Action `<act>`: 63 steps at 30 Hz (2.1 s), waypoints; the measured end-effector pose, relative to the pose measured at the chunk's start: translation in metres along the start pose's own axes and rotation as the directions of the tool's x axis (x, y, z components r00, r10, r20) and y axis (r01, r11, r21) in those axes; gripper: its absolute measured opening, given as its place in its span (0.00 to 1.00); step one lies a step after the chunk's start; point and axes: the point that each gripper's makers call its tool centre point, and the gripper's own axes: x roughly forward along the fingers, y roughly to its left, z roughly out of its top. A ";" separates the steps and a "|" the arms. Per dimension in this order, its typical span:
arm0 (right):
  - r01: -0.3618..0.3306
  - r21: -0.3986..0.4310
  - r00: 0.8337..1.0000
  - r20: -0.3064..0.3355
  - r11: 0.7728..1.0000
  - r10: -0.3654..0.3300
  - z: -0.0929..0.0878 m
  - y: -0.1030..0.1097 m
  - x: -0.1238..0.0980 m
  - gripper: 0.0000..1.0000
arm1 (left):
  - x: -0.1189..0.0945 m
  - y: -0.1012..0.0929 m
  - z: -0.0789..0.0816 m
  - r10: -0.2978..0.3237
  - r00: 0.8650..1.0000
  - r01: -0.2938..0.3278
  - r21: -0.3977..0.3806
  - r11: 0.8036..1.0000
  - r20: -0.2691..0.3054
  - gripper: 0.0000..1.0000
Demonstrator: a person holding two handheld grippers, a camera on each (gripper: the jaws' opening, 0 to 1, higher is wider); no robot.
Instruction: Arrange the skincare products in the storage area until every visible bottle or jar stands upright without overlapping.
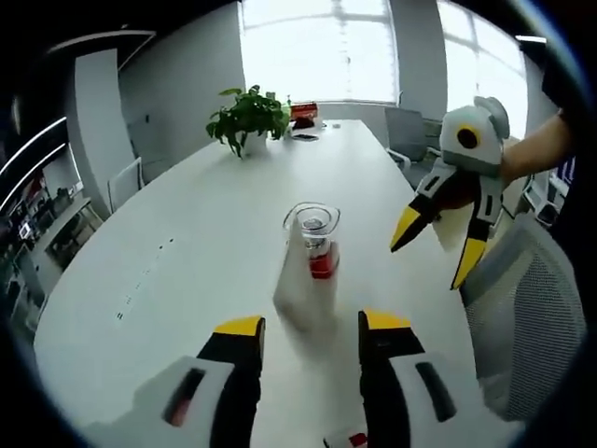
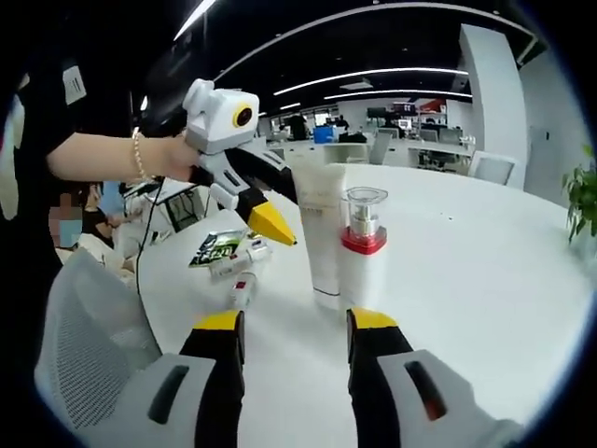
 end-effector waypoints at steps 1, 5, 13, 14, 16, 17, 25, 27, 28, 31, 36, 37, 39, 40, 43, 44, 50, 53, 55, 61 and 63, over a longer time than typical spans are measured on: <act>-0.003 -0.002 1.000 0.001 1.000 0.003 0.000 0.000 0.000 0.44 | -0.002 -0.001 0.000 0.003 1.000 -0.003 -0.008 1.000 0.002 0.42; -0.012 -0.012 1.000 0.005 1.000 0.012 0.003 0.007 0.000 0.49 | -0.012 -0.006 -0.006 0.017 1.000 -0.016 -0.042 0.999 0.009 0.43; -0.035 -0.018 0.999 0.019 0.999 0.036 0.008 0.023 -0.001 0.54 | -0.037 -0.019 -0.024 0.074 0.997 -0.074 -0.163 0.984 -0.005 0.49; -0.040 -0.019 0.999 0.023 0.999 0.041 0.008 0.026 -0.002 0.54 | -0.040 -0.020 -0.026 0.082 0.997 -0.082 -0.179 0.980 -0.007 0.51; -0.044 -0.022 0.999 0.027 0.999 0.045 0.009 0.030 -0.002 0.55 | -0.047 -0.022 -0.031 0.106 0.994 -0.104 -0.194 0.975 -0.003 0.55; -0.042 -0.031 0.999 0.024 0.999 0.043 0.009 0.031 -0.002 0.57 | -0.050 -0.024 -0.033 0.110 0.994 -0.108 -0.198 0.974 0.000 0.56; -0.038 -0.032 0.999 0.031 0.999 0.039 0.010 0.042 -0.006 0.66 | -0.080 -0.039 -0.055 0.176 0.984 -0.172 -0.299 0.939 -0.014 0.66; -0.039 -0.032 0.999 0.031 0.999 0.040 0.010 0.047 -0.007 0.69 | -0.086 -0.043 -0.060 0.189 0.982 -0.183 -0.324 0.928 -0.013 0.67; -0.039 -0.033 0.999 0.030 0.999 0.040 0.010 0.049 -0.007 0.70 | -0.089 -0.045 -0.062 0.194 0.981 -0.188 -0.329 0.925 -0.013 0.67; -0.042 -0.031 0.999 0.032 0.999 0.043 0.009 0.054 -0.008 0.72 | -0.099 -0.050 -0.069 0.213 0.977 -0.204 -0.352 0.913 -0.012 0.69; -0.057 -0.028 0.998 0.027 0.998 0.058 0.006 0.063 -0.007 0.73 | -0.113 -0.069 -0.081 0.242 0.970 -0.229 -0.397 0.889 -0.017 0.74; -0.061 -0.027 0.998 0.025 0.998 0.061 0.005 0.066 -0.008 0.73 | -0.115 -0.071 -0.083 0.248 0.969 -0.234 -0.405 0.884 -0.020 0.75; -0.064 -0.028 0.998 0.022 0.998 0.065 0.004 0.070 -0.008 0.74 | -0.120 -0.074 -0.090 0.262 0.965 -0.248 -0.425 0.871 -0.026 0.76; -0.066 -0.028 0.998 0.019 0.997 0.067 0.003 0.071 -0.008 0.74 | -0.123 -0.079 -0.092 0.268 0.963 -0.253 -0.437 0.863 -0.028 0.77; -0.074 -0.025 0.997 0.016 0.997 0.075 0.002 0.074 -0.008 0.74 | -0.130 -0.082 -0.102 0.290 0.956 -0.275 -0.454 0.848 -0.039 0.82; -0.077 -0.025 0.997 0.014 0.997 0.077 0.002 0.074 -0.008 0.74 | -0.132 -0.084 -0.103 0.295 0.954 -0.282 -0.459 0.843 -0.046 0.83; -0.081 -0.021 0.997 0.003 0.996 0.082 -0.003 0.081 -0.007 0.74 | -0.143 -0.097 -0.115 0.315 0.947 -0.303 -0.495 0.814 -0.062 0.86; -0.083 -0.030 0.997 -0.007 0.996 0.083 -0.006 0.083 -0.006 0.74 | -0.147 -0.103 -0.120 0.317 0.946 -0.307 -0.497 0.811 -0.068 0.88; -0.080 -0.030 0.997 -0.007 0.996 0.080 -0.006 0.083 -0.006 0.74 | -0.152 -0.109 -0.125 0.318 0.945 -0.314 -0.499 0.808 -0.081 0.89; -0.062 -0.018 0.998 0.003 0.998 0.062 -0.003 0.081 -0.007 0.74 | -0.160 -0.119 -0.140 0.342 0.935 -0.336 -0.528 0.780 -0.090 0.95; -0.061 -0.017 0.998 0.001 0.998 0.061 -0.004 0.081 -0.007 0.74 | -0.162 -0.119 -0.146 0.348 0.932 -0.346 -0.531 0.774 -0.101 0.96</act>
